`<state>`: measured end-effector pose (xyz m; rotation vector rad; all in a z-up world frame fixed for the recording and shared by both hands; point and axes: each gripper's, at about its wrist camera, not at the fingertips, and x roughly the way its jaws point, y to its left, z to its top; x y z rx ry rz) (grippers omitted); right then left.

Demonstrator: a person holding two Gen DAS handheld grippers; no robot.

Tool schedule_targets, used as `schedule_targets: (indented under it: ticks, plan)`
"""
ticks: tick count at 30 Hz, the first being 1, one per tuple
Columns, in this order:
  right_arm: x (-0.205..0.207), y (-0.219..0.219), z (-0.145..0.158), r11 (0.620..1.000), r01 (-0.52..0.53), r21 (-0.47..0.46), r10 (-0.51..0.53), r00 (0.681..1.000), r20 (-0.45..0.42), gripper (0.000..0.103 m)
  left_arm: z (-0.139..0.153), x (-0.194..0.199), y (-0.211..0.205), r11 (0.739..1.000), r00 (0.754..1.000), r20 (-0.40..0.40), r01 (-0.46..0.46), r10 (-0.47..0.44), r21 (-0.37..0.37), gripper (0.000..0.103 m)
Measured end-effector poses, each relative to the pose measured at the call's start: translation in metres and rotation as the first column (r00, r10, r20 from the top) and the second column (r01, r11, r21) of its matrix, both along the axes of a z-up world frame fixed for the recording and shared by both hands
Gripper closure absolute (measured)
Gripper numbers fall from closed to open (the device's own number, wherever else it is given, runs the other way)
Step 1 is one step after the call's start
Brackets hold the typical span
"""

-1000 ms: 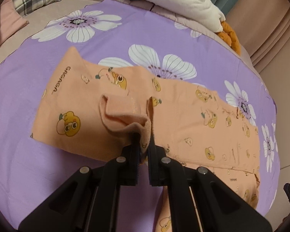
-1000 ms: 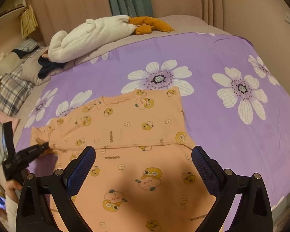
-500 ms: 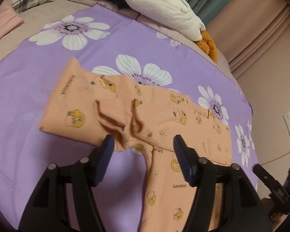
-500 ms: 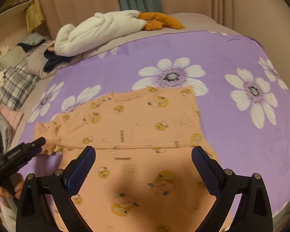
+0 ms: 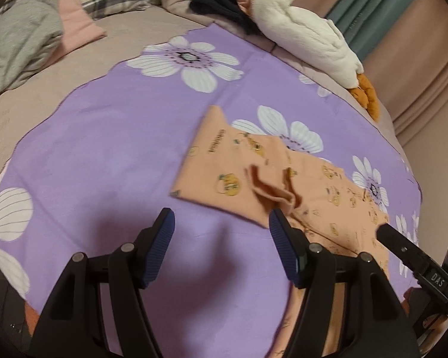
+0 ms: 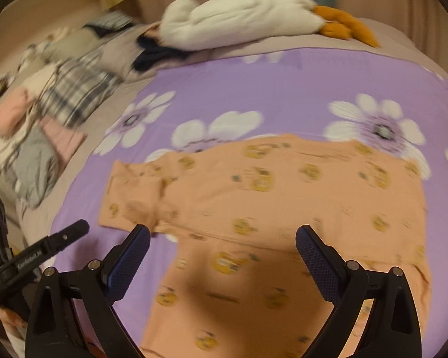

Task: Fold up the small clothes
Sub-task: 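Grasp the folded onesie side edge with the right gripper, then lift the held onesie side up with the right gripper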

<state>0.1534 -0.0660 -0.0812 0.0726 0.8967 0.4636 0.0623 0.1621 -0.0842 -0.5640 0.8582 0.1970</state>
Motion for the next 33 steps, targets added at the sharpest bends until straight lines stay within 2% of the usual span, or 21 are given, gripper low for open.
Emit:
schedule_targets:
  ticks: [2, 7, 11, 15, 19, 21, 22, 24, 26, 30, 33]
  plan:
    - [0.002, 0.02, -0.001, 0.998, -0.052, -0.019, 0.052, 0.999, 0.006, 0.004, 0.0, -0.005, 0.005, 1.0, 1.0, -0.003, -0.014, 0.014, 0.001, 0.038]
    - [0.008, 0.069, -0.006, 0.983, -0.174, -0.057, 0.174, 0.985, -0.003, 0.018, -0.001, -0.014, 0.016, 0.999, 0.999, -0.012, -0.049, 0.049, -0.001, 0.039]
    - [0.012, 0.102, -0.016, 0.962, -0.251, -0.103, 0.251, 0.968, -0.017, 0.035, 0.001, -0.021, 0.021, 0.998, 0.998, -0.009, -0.065, 0.065, -0.002, 0.039]
    - [0.019, 0.123, -0.029, 0.949, -0.265, -0.171, 0.262, 0.964, -0.043, 0.047, 0.001, -0.024, 0.024, 0.998, 0.998, -0.014, -0.069, 0.069, -0.005, 0.039]
    - [0.026, 0.131, -0.041, 0.945, -0.264, -0.195, 0.254, 0.964, -0.077, 0.05, 0.001, -0.024, 0.025, 0.998, 0.997, -0.023, -0.068, 0.068, -0.008, 0.039]
    - [0.029, 0.133, -0.046, 0.943, -0.264, -0.2, 0.251, 0.964, -0.09, 0.062, 0.0, -0.025, 0.025, 0.998, 0.997, -0.023, -0.07, 0.07, -0.008, 0.039]
    - [0.03, 0.133, -0.049, 0.942, -0.265, -0.207, 0.249, 0.963, -0.099, 0.065, 0.0, -0.025, 0.025, 0.997, 0.997, -0.025, -0.07, 0.07, -0.009, 0.039]
    - [0.031, 0.136, -0.052, 0.939, -0.263, -0.22, 0.246, 0.964, -0.105, 0.082, 0.0, -0.025, 0.025, 0.998, 0.997, -0.025, -0.068, 0.067, -0.017, 0.039]
    - [0.032, 0.135, -0.052, 0.938, -0.259, -0.228, 0.242, 0.965, -0.102, 0.094, -0.001, -0.025, 0.026, 0.997, 0.997, -0.029, -0.071, 0.07, -0.018, 0.039]
    - [0.034, 0.126, -0.037, 0.95, -0.255, -0.177, 0.246, 0.966, -0.076, 0.096, 0.0, -0.026, 0.026, 0.997, 0.997, -0.024, -0.072, 0.071, -0.017, 0.039]
    - [0.033, 0.117, -0.013, 0.96, -0.252, -0.126, 0.25, 0.968, -0.029, 0.097, 0.001, -0.026, 0.026, 0.997, 0.997, -0.022, -0.072, 0.071, -0.015, 0.039]
